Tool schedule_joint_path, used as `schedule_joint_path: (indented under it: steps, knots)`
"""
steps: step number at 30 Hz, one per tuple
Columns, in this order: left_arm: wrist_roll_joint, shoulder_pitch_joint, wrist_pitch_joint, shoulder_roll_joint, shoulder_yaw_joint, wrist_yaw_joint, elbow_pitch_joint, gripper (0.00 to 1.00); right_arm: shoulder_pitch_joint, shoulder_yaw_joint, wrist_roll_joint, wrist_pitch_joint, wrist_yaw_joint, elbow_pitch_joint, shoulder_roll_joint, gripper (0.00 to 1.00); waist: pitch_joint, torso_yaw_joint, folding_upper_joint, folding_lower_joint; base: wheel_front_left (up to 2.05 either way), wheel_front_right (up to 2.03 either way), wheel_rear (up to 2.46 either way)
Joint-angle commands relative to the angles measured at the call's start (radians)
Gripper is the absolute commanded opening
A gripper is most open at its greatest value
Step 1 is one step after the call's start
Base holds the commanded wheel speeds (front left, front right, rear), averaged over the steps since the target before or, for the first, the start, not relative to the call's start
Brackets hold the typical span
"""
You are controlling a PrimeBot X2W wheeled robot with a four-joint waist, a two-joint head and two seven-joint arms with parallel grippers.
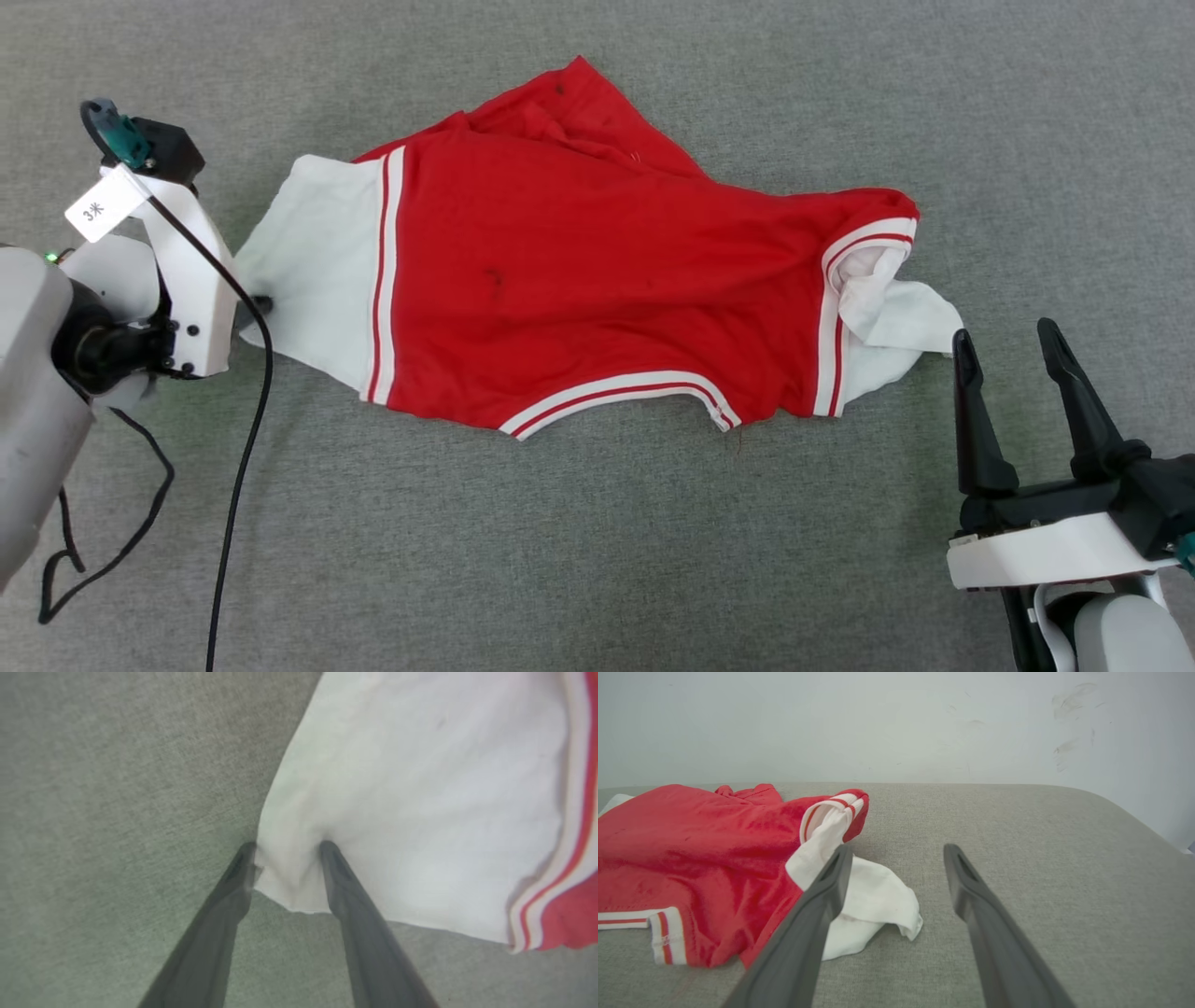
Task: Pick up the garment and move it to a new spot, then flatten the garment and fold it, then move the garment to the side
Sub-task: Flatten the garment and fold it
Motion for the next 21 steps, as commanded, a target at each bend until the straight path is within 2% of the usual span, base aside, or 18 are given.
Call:
schedule_joint_path:
  steps: [1, 7, 11, 15, 21]
  knots:
    - [-0.004, 0.052, -0.016, -0.029, -0.036, 0.002, 0.008, 0.0, 0.005, -0.004, 0.005, -0.002, -0.001, 0.002, 0.001, 1.0, -0.011, 0.009, 0.0, 0.0002, 0.0, 0.0, 0.0]
    - [-0.002, 0.045, -0.173, 0.052, -0.062, 0.002, -0.132, 0.0, 0.035, -0.01, 0.006, -0.002, -0.001, 0.017, 0.001, 1.0, -0.078, 0.04, 0.0, 0.0002, 0.0, 0.0, 0.0]
    - [-0.013, 0.083, -0.221, 0.091, -0.076, 0.002, -0.206, 0.0, 0.058, -0.012, 0.008, -0.002, -0.001, 0.024, 0.001, 1.0, -0.119, 0.068, 0.0, 0.0002, 0.0, 0.0, 0.0]
    - [-0.039, 0.14, -0.249, 0.151, -0.07, 0.004, -0.275, 0.0, 0.079, -0.009, 0.01, -0.002, -0.001, 0.031, 0.001, 1.0, -0.162, 0.096, 0.0, 0.0002, 0.0, 0.0, 0.0]
    - [-0.086, 0.235, -0.246, 0.223, -0.062, 0.045, -0.333, 0.0, 0.086, -0.006, 0.012, -0.002, -0.001, 0.035, 0.001, 1.0, -0.187, 0.112, 0.0, 0.0002, 0.0, 0.0, 0.0]
